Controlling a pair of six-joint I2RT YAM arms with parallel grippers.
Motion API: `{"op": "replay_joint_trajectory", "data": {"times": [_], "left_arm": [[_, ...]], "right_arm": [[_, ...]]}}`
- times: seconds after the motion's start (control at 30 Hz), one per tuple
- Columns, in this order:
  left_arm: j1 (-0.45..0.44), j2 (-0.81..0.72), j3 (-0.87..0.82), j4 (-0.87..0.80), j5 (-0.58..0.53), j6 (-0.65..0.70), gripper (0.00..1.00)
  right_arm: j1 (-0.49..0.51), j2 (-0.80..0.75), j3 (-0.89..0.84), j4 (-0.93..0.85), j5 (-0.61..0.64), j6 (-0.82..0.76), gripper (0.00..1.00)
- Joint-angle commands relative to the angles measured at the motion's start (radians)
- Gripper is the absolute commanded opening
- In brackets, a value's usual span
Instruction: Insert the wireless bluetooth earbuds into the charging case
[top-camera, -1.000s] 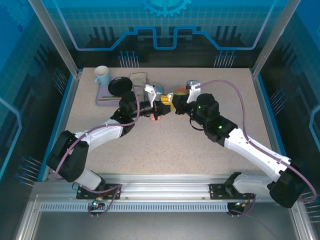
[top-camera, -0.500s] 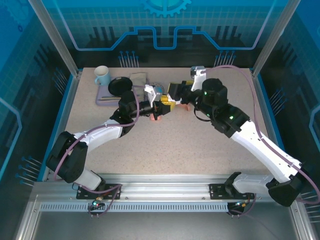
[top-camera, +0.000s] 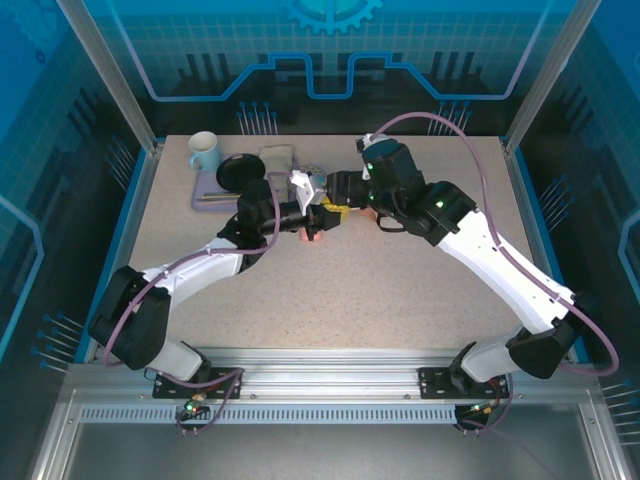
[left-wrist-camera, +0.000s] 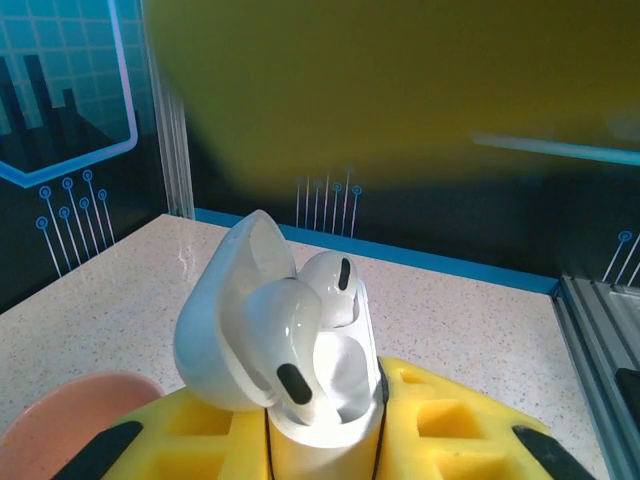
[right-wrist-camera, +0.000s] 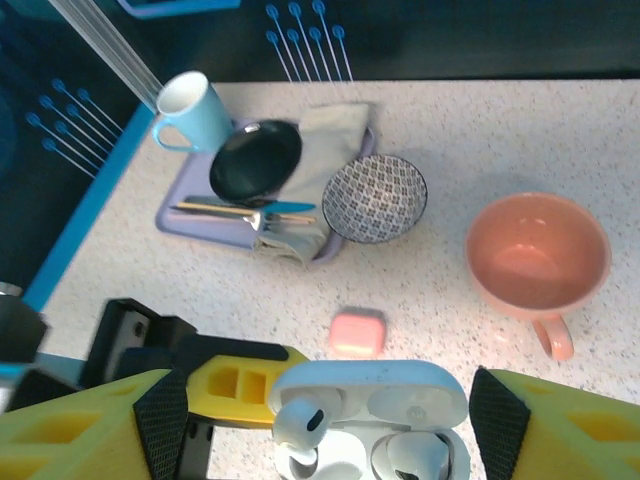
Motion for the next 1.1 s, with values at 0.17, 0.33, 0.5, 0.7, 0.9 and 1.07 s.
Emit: {"op": "replay_joint_trajectory", "data": {"times": [0.17,0.33,0.5,0.7,0.9,1.07], "left_arm": [[-0.009,-0.035,0.046,-0.023,0.023,0.061,0.00],[-0.008,-0.038,0.046,-0.022,0.021,0.062,0.00],[-0.009,-0.036,0.041,-0.008,0.018,0.048,0.00],[-0.006,-0.024,0.004,0.084,0.010,-0.009,0.00],[0.000,-0.007,-0.021,0.157,0.013,-0.074,0.00],[0.001,-0.003,-0.023,0.163,0.017,-0.083,0.00]], "right_arm": [[0.031,-0.001,0.002,-0.071,0.095,0.009,0.79],[0.031,-0.034,-0.031,-0.070,0.116,0.014,0.78],[0.030,-0.064,-0.048,-0.061,0.120,0.017,0.78],[0.011,-0.086,-0.044,-0.102,0.144,0.028,0.77],[0.001,-0.120,-0.050,-0.132,0.128,0.030,0.74],[-0.011,-0.107,-0.077,-0.127,0.132,0.030,0.74]]}}
